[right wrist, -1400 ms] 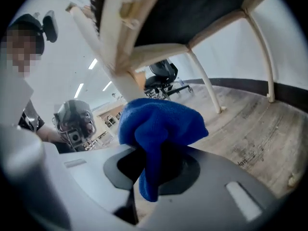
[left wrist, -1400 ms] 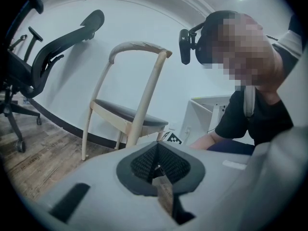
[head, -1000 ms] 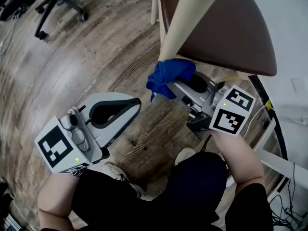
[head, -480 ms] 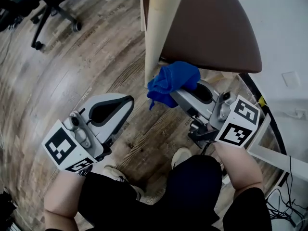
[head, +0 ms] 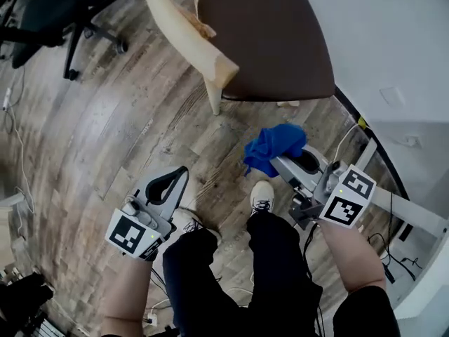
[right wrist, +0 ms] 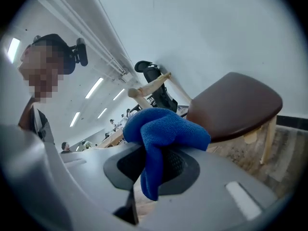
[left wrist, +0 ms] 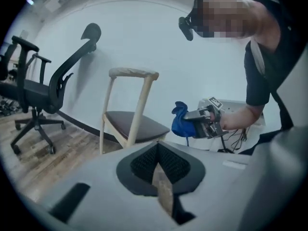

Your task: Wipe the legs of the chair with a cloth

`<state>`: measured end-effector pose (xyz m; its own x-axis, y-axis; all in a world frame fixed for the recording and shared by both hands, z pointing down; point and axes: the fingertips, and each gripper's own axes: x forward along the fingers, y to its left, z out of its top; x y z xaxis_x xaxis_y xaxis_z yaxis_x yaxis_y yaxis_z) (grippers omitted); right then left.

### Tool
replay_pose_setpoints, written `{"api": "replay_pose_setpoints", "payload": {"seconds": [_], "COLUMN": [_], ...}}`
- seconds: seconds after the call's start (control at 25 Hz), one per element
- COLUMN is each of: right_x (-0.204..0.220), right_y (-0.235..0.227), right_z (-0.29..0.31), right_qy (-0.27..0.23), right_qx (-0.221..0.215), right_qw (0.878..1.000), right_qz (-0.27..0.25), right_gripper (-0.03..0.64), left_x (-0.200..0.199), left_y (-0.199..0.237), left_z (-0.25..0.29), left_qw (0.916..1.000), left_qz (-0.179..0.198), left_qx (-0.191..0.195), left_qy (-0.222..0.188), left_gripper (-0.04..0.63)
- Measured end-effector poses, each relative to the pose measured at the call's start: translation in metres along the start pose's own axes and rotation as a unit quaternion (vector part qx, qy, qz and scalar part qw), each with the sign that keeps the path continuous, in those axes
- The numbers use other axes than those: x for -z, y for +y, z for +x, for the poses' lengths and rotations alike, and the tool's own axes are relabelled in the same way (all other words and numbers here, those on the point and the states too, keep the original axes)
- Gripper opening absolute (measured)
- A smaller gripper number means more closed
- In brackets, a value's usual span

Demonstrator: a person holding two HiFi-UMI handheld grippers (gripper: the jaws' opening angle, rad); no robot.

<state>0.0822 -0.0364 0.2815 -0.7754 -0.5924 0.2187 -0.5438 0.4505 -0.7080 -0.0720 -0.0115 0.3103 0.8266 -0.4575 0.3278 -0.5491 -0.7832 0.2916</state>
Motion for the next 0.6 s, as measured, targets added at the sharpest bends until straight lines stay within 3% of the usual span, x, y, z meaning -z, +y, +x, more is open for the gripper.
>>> {"api": "replay_pose_setpoints", "payload": {"seconds": [0.24, 0.44, 0.6], "right_x": [-0.056, -0.115, -0.159], "right_y": [0.105, 0.203, 0.265], "right_z": [-0.048, -0.083, -0.114], "right_qy": [0.014, 0.029, 0.046], "right_qx": [0.021, 0.001, -0.020], "right_qw": [0.999, 0.999, 0.999], "right_qz": [0.020, 0.029, 0.012], "right_gripper": [0.064, 0.064, 0.064], "left_x": [-0.084, -0.180, -0.260], "left_y": [-0.095, -0.164, -0.201], "left_z": [-0.064, -0.098, -0.112], "left_qw": [0.9965, 0.9924, 0.9915], "left_qz": [-0.067, -0.103, -0.118], "left_qx": [0.026, 0.036, 0.033], "left_qy": [0.043, 0.057, 0.042], "left_gripper": [-0.003, -0.003, -0.003]}}
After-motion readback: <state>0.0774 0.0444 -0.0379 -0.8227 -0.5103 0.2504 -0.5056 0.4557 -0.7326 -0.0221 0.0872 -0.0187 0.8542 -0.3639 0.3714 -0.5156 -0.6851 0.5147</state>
